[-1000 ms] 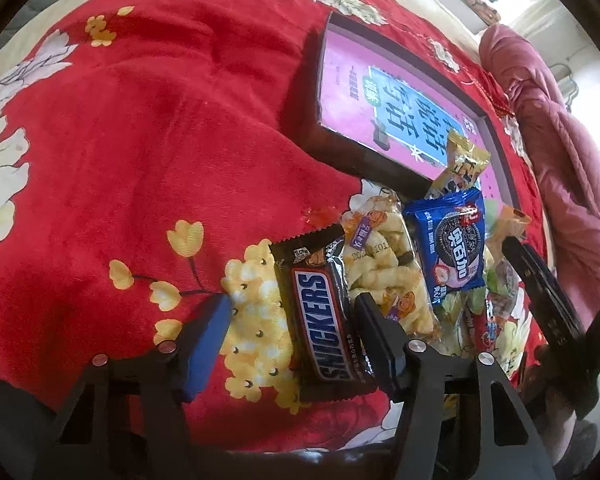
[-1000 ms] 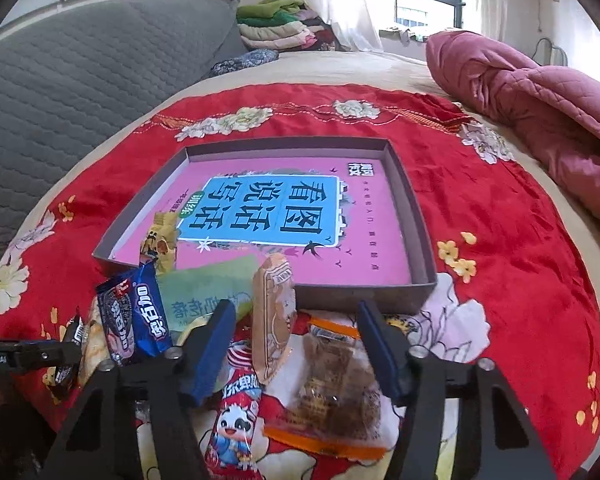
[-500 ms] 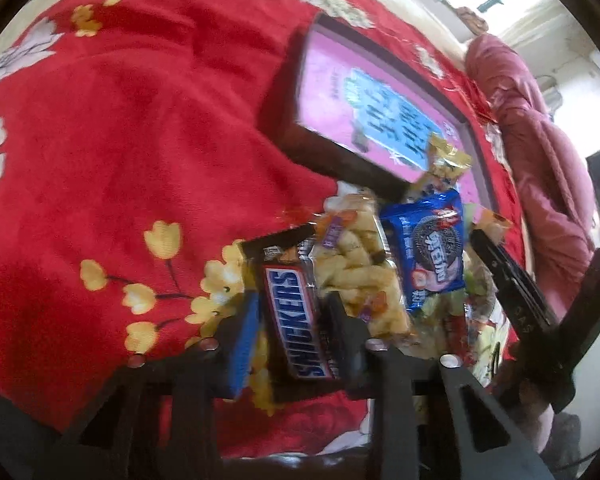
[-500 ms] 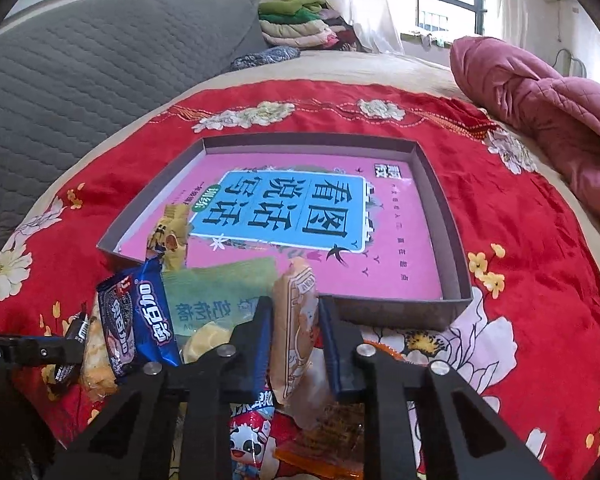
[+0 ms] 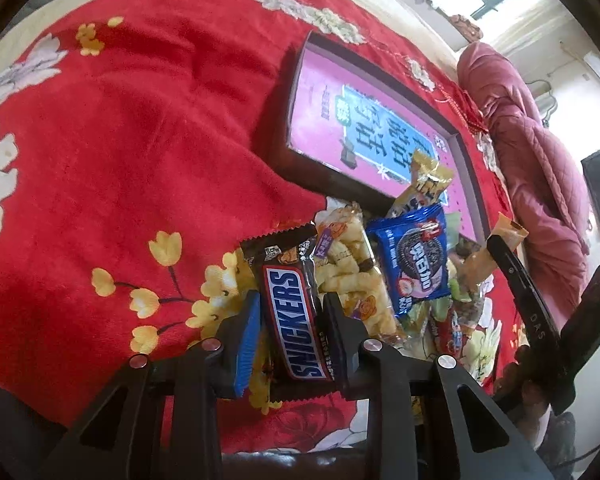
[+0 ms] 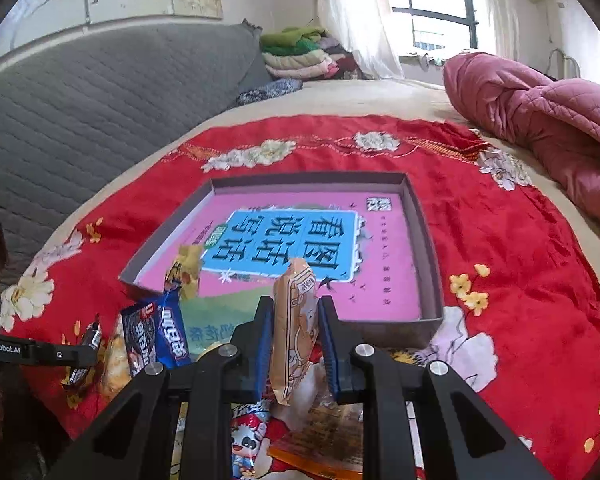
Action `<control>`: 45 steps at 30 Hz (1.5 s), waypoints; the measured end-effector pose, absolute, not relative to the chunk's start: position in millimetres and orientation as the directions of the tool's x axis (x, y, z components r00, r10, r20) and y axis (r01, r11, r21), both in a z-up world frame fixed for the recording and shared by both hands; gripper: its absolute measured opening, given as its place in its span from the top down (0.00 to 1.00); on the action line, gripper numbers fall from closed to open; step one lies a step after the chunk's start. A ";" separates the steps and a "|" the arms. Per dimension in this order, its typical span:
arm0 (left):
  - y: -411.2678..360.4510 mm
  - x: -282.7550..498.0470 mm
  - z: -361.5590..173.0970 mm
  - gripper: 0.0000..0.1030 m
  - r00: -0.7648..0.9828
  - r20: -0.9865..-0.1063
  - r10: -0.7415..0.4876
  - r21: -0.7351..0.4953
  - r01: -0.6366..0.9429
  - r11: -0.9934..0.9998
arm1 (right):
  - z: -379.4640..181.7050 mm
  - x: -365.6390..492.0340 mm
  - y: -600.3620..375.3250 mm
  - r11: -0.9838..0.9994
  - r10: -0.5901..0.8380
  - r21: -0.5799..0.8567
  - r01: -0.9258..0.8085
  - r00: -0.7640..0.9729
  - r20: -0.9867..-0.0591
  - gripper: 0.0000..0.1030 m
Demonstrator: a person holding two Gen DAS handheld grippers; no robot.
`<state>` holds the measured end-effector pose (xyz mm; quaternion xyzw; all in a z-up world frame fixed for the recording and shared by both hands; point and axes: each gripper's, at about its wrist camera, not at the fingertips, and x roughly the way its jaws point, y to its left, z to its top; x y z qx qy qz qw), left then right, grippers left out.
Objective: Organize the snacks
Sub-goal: 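Grasp the Snickers bar with the left tool while the right tool grasps the wafer bar, then carry both bars into the grey box and open both tools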
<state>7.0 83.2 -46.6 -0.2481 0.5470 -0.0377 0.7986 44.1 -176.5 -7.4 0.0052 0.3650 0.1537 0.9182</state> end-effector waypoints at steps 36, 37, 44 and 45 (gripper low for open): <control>57.8 102.9 -11.2 0.72 0.529 -0.826 -0.194 -0.320 -0.158 0.934 | 0.6 78.7 -214.6 0.956 0.283 0.241 -0.169 0.753 -0.594 0.78; 57.5 105.9 -12.7 0.72 0.527 -0.828 -0.192 -0.318 -0.159 0.935 | -2.2 81.0 -215.4 0.955 0.284 0.246 -0.166 0.748 -0.600 0.78; 48.7 125.2 -23.3 0.72 0.511 -0.844 -0.163 -0.277 -0.155 0.948 | -10.2 86.2 -220.6 0.956 0.273 0.258 -0.140 0.747 -0.606 0.78; 47.4 127.5 -25.6 0.72 0.506 -0.847 -0.162 -0.274 -0.155 0.949 | -11.9 87.6 -221.3 0.956 0.271 0.262 -0.133 0.743 -0.612 0.78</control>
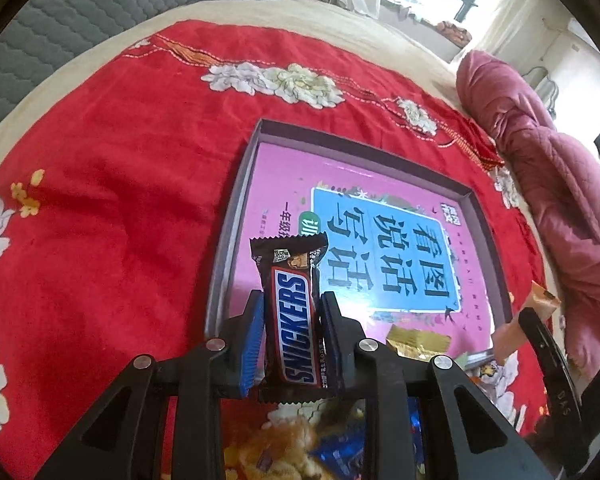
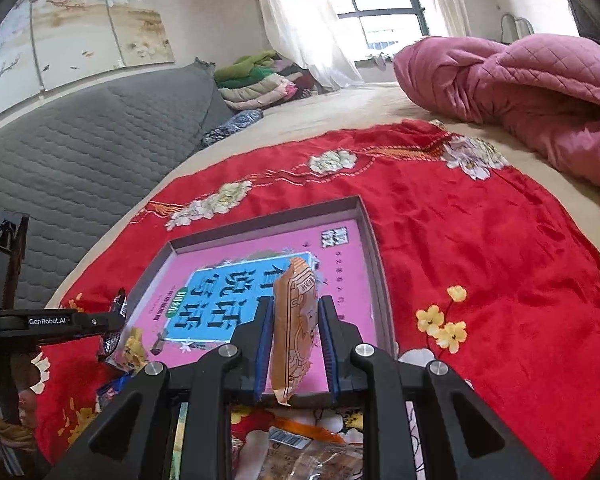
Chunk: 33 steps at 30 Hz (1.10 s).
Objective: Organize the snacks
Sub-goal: 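Carry both bars into the grey box and open both tools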
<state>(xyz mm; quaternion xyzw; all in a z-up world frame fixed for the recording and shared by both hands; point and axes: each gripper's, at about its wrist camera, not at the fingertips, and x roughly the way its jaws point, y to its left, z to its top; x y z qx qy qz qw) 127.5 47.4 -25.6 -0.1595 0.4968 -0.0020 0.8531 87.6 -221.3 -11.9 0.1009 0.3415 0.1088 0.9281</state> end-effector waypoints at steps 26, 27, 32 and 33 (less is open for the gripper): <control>43.6 129.5 -27.8 0.72 0.488 -0.860 -0.151 -0.254 -0.151 0.955 | -36.3 98.6 -227.4 0.955 0.266 0.284 -0.089 0.683 -0.681 0.54; 43.4 129.3 -27.5 0.72 0.487 -0.860 -0.150 -0.252 -0.150 0.956 | -36.7 98.2 -227.3 0.955 0.265 0.284 -0.087 0.682 -0.682 0.52; 43.2 128.0 -26.9 0.72 0.484 -0.862 -0.147 -0.246 -0.147 0.958 | -36.7 97.8 -226.5 0.954 0.271 0.283 -0.097 0.682 -0.679 0.51; 43.4 128.1 -26.9 0.72 0.483 -0.864 -0.144 -0.242 -0.146 0.959 | -36.8 97.7 -226.3 0.954 0.272 0.284 -0.098 0.681 -0.679 0.51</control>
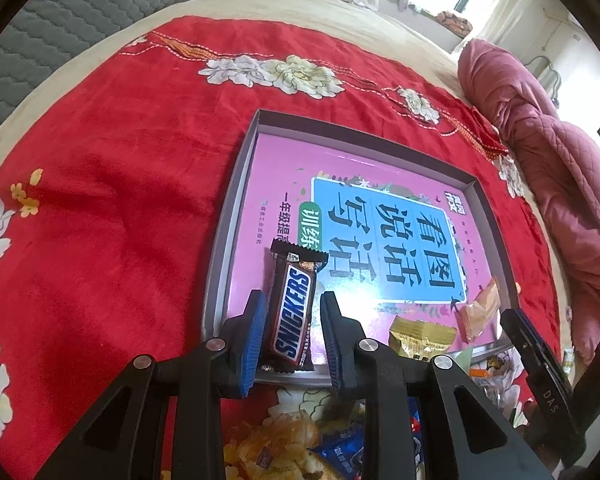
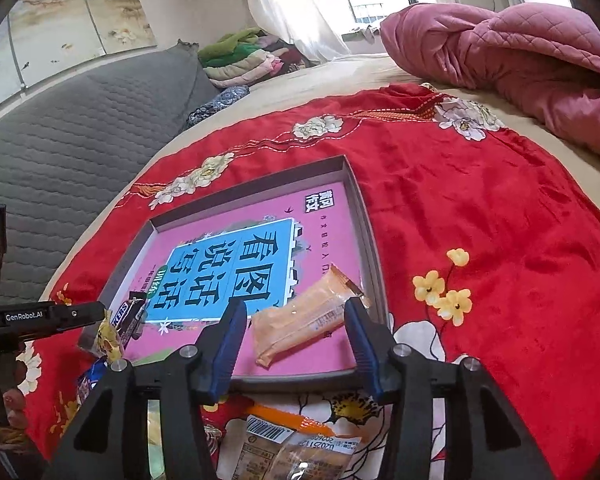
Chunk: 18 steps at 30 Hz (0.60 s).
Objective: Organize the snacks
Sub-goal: 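Carry both bars into the grey box and open both tools, then withdraw both tools from the box back toward the snack pile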
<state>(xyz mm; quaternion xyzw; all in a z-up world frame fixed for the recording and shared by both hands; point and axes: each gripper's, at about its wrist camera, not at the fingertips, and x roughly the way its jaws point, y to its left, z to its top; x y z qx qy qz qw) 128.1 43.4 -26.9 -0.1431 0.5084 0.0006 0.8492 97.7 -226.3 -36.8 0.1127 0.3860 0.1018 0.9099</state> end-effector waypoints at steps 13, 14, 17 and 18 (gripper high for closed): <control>42.5 122.1 -21.2 0.62 0.480 -0.867 -0.134 -0.228 -0.142 0.963 | -27.9 93.3 -226.0 0.947 0.294 0.298 -0.120 0.697 -0.654 0.41; 42.7 121.6 -20.6 0.61 0.480 -0.867 -0.133 -0.227 -0.143 0.963 | -27.4 93.0 -225.5 0.947 0.296 0.298 -0.123 0.697 -0.653 0.41; 43.5 119.8 -18.2 0.58 0.483 -0.867 -0.127 -0.223 -0.147 0.964 | -26.4 92.1 -223.7 0.948 0.295 0.289 -0.130 0.697 -0.653 0.40; 43.9 119.4 -17.3 0.57 0.484 -0.866 -0.127 -0.225 -0.149 0.963 | -26.1 92.0 -223.2 0.948 0.296 0.289 -0.132 0.697 -0.653 0.40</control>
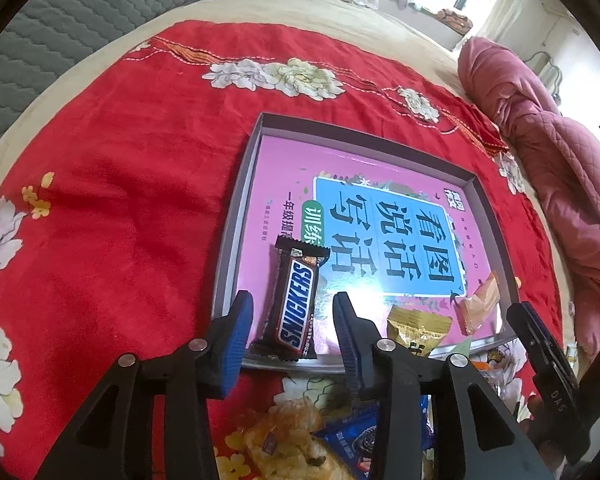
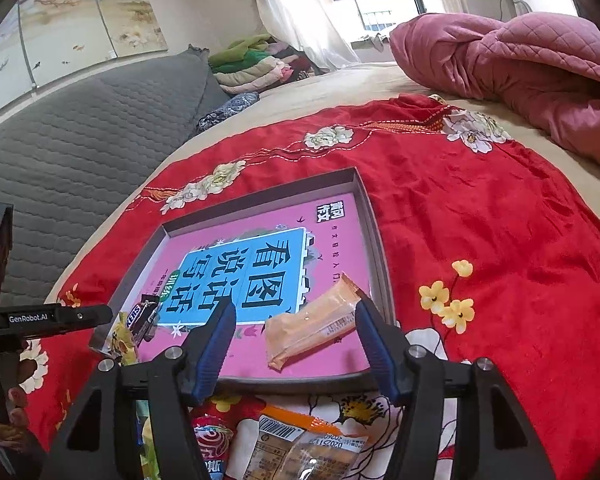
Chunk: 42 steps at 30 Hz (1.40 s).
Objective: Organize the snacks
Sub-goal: 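Withdraw both tools from the box back toward the snack pile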
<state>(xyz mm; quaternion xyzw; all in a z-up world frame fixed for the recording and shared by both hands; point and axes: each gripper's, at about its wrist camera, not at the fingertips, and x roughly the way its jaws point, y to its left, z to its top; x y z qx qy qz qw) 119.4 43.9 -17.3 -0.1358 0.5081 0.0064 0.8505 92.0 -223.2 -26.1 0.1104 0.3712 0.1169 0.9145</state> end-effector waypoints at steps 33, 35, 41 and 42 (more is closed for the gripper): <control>44.5 76.3 -7.3 0.41 0.464 -0.873 -0.148 -0.230 -0.126 0.965 | -1.5 57.3 -231.9 0.970 0.231 0.214 -0.116 0.713 -0.662 0.26; 46.0 73.2 -9.0 0.41 0.457 -0.876 -0.152 -0.232 -0.125 0.965 | -1.6 54.8 -230.2 0.971 0.226 0.208 -0.113 0.709 -0.668 0.26; 52.8 64.0 -13.8 0.41 0.436 -0.887 -0.150 -0.230 -0.136 0.964 | 0.3 48.6 -227.8 0.975 0.212 0.195 -0.107 0.706 -0.676 0.26; 54.4 62.5 -14.6 0.41 0.433 -0.888 -0.155 -0.236 -0.140 0.962 | 1.0 47.6 -228.3 0.975 0.210 0.195 -0.103 0.706 -0.677 0.26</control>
